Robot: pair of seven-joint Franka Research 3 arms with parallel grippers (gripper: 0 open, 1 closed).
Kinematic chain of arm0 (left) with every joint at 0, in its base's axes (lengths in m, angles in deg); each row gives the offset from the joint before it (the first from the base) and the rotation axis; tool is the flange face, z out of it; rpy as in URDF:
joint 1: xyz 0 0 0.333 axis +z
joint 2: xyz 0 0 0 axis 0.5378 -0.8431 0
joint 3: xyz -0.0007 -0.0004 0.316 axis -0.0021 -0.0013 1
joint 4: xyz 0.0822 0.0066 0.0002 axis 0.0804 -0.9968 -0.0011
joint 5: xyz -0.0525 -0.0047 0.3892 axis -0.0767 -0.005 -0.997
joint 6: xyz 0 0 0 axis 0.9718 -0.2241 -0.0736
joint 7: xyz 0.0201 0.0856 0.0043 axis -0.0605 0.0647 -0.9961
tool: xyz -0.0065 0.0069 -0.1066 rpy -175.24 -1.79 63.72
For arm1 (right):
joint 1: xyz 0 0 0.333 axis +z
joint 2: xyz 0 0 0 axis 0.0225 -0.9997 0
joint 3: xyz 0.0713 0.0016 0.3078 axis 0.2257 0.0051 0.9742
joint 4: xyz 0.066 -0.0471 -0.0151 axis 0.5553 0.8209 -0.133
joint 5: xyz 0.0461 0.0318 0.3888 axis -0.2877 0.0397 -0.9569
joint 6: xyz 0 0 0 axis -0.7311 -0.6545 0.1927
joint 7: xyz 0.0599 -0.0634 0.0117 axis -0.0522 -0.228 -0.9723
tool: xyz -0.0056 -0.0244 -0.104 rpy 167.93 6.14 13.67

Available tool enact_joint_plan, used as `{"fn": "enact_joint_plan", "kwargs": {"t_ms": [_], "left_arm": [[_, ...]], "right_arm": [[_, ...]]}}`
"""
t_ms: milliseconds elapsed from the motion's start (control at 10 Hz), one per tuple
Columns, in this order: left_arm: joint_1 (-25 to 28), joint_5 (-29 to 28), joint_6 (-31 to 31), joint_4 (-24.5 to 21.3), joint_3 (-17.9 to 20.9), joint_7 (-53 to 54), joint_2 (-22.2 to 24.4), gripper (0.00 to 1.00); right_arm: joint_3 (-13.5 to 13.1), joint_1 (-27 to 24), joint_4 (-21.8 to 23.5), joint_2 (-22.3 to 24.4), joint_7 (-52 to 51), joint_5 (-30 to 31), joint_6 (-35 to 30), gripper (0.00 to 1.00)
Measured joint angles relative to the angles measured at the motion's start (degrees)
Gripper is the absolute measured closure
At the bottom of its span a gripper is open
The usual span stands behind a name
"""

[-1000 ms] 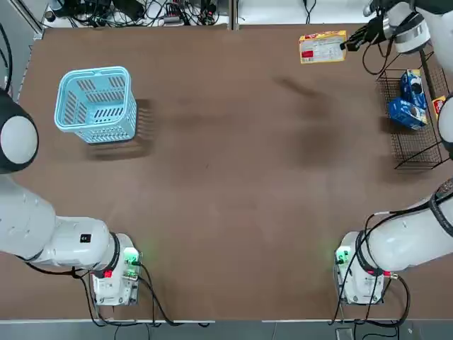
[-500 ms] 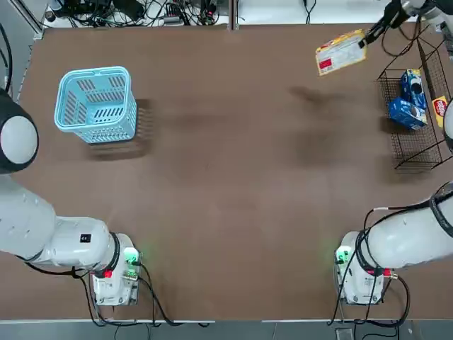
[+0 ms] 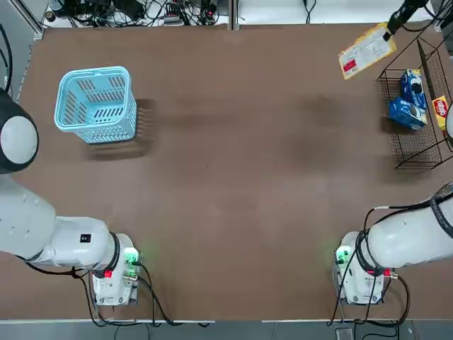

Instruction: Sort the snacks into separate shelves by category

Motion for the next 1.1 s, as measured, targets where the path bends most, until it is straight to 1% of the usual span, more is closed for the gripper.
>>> {"fn": "enact_joint_plan", "kwargs": {"t_ms": [300,500,700,900,1100], "left_arm": [[0.0,0.0,0.0,0.0,0.0,0.0,0.0,0.0],[0.0,0.0,0.0,0.0,0.0,0.0,0.0,0.0],[-0.1,0.0,0.0,0.0,-0.1,0.0,0.0,0.0],[-0.1,0.0,0.0,0.0,-0.1,0.0,0.0,0.0],[-0.1,0.0,0.0,0.0,-0.1,0.0,0.0,0.0]], "right_arm": [[0.8,0.4,-4.9,0.0,7.7,13.4,-9.3,0.74],[1.1,1.5,-6.6,0.0,11.6,22.0,-14.6,0.74],[1.2,4.0,-7.2,-0.1,16.5,30.4,-18.9,0.74],[1.2,6.1,-7.3,-0.5,18.8,36.5,-21.0,0.74],[1.0,6.1,-8.4,-1.5,18.8,40.4,-21.9,0.74]]}}
